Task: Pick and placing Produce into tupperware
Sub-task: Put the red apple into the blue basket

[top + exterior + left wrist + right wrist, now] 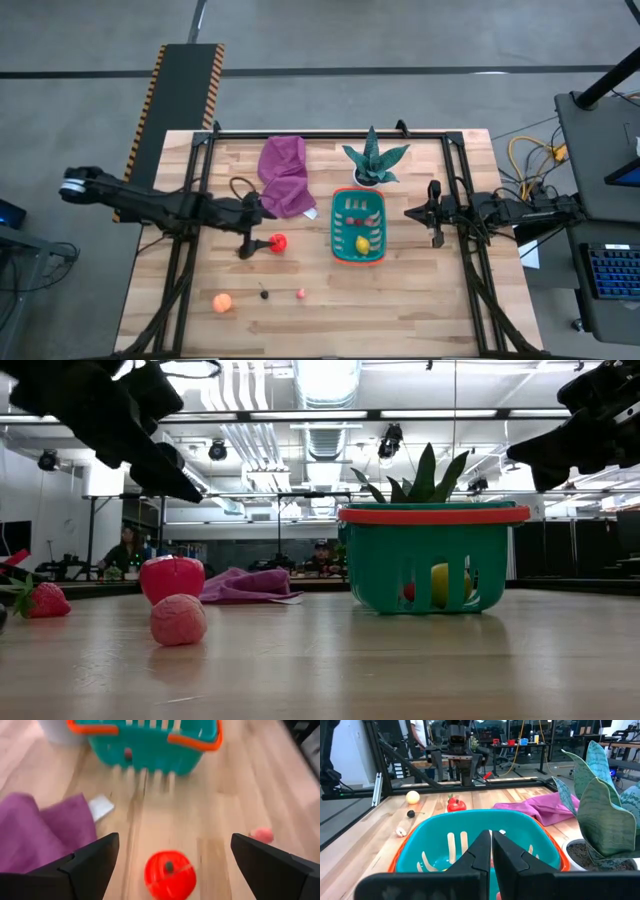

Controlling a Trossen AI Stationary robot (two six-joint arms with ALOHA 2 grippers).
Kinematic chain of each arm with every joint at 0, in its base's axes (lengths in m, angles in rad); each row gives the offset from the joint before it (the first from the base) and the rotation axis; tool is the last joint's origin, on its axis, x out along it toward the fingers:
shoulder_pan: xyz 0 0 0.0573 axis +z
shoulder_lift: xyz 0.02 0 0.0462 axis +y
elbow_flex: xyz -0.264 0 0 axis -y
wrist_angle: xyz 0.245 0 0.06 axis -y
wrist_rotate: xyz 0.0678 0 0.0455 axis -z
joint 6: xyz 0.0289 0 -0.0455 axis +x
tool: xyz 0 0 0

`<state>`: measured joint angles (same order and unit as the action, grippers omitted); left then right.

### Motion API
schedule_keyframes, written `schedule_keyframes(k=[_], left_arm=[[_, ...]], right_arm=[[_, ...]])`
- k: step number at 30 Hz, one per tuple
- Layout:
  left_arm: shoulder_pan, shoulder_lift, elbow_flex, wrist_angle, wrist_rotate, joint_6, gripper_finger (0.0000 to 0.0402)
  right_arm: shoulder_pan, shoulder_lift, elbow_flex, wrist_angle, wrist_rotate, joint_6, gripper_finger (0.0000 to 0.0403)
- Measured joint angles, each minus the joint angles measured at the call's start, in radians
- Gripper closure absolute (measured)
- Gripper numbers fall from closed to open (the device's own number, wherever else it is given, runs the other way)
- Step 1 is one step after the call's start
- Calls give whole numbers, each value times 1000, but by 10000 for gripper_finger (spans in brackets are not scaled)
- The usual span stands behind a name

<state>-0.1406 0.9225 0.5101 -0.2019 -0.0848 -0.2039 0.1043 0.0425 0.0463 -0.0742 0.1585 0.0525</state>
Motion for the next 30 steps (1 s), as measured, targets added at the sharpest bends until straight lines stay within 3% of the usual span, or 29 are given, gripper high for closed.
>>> schedule_keyframes(k=[9, 18, 30], left_arm=[[-13, 177, 200, -253, 3, -59, 32], [-18, 361, 319, -463, 12, -372, 32], [-18, 518, 417, -497, 27, -418, 32]], right_arm=[[0, 0, 0, 0, 0, -1, 394], [0, 0, 0, 0, 0, -24, 394], [0, 0, 0, 0, 0, -38, 394]])
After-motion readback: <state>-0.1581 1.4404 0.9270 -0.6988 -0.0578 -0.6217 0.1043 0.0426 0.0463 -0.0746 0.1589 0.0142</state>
